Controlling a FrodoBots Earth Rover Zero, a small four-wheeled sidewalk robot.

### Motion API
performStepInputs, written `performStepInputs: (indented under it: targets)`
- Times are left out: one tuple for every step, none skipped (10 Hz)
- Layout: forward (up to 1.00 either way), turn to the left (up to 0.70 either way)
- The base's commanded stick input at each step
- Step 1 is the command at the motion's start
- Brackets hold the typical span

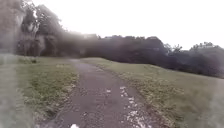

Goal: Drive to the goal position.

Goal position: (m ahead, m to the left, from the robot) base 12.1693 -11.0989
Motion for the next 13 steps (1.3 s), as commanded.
performStepInputs:
  targets:
    - [1.00,0.00]
    - [1.00,0.00]
    - [1.00,0.00]
    - [1.00,0.00]
    - [1.00,0.00]
    - [1.00,0.00]
    - [1.00,0.00]
    - [1.00,0.00]
    - [1.00,0.00]
    - [1.00,0.01]
    - [1.00,0.04]
    - [1.00,0.24]
    - [1.00,0.27]
